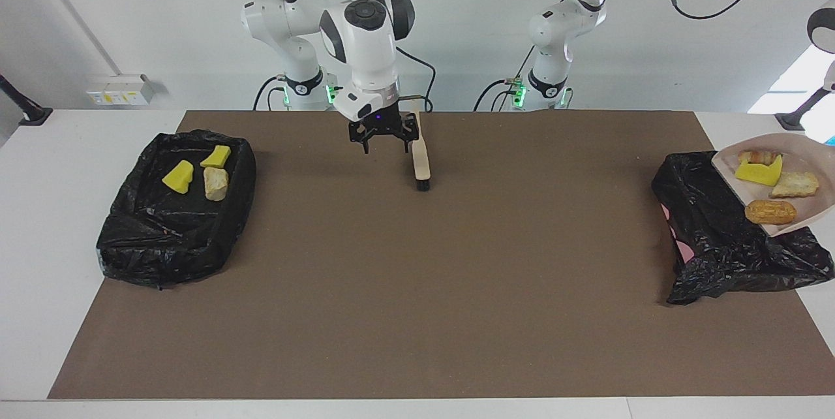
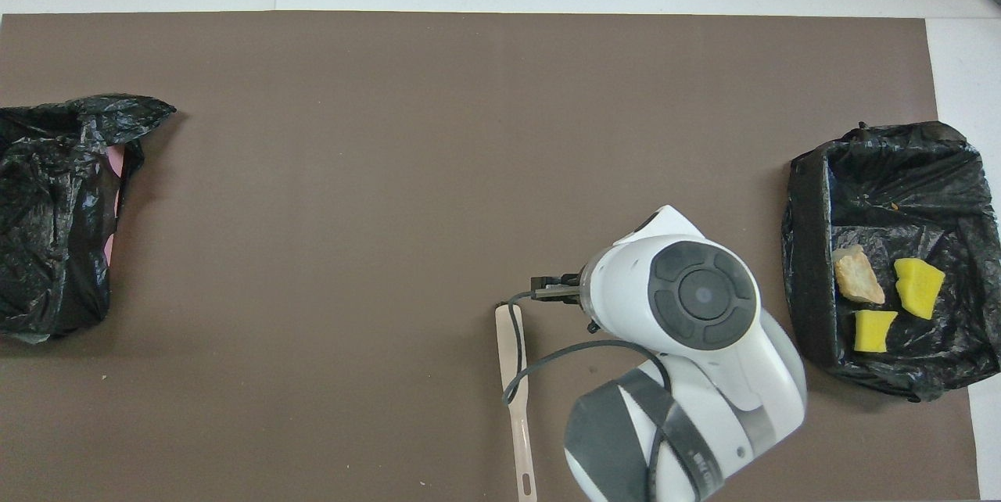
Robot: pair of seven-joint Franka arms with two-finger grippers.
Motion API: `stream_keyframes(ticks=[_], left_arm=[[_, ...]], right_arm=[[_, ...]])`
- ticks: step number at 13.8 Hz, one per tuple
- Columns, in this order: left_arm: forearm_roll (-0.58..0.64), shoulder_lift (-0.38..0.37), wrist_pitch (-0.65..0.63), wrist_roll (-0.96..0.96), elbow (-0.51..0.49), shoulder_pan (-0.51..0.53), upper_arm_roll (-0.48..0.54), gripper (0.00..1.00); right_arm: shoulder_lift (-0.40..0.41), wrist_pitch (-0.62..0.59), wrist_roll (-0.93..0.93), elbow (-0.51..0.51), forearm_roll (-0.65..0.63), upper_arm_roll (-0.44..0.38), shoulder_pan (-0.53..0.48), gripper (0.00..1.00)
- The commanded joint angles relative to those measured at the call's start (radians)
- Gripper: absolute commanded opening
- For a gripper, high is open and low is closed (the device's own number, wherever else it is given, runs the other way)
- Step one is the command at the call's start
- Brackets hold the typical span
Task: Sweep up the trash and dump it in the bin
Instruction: 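Lay the brush on the table and withdraw the right gripper, then tip the dustpan into the black bag with the left gripper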
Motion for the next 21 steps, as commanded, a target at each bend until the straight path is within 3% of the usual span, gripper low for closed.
stream_keyframes(ticks=[1, 2, 4, 7, 10, 18, 21], left_arm=[[0.134, -0.052, 0.012, -0.139, -0.064, -0.053, 0.009, 0.00], [0.186, -0.055, 0.002, -0.179, -0.064, -0.059, 0.008, 0.00], [0.320, -0.058, -0.036, -0.238, -0.064, -0.104, 0.008, 0.00], [0.441, -0.070, -0.114, -0.344, -0.061, -0.161, 0.008, 0.00], [0.443, -0.079, -0.189, -0.433, -0.052, -0.207, 0.000, 0.00], [0.396, -0.087, -0.545, -0.815, -0.029, -0.470, -0.006, 0.00], [0.256, -0.093, -0.604, -1.011, -0.030, -0.544, -0.009, 0.00]], right_arm=[[0.005, -0.046, -0.109, 0.071, -0.037, 0.007, -0.092, 1.00], [0.006, -0.070, -0.182, 0.091, -0.037, -0.008, -0.124, 1.00], [0.003, -0.086, -0.274, 0.125, -0.037, -0.135, -0.127, 1.00], [-0.009, -0.110, -0.281, 0.153, -0.035, -0.259, -0.129, 1.00], [-0.033, -0.225, -0.405, 0.217, -0.035, -0.333, -0.153, 1.00], [-0.053, -0.691, -0.465, 0.576, -0.035, -0.347, -0.198, 1.00], [-0.108, -0.730, -0.465, 0.564, -0.035, -0.346, -0.206, 1.00]])
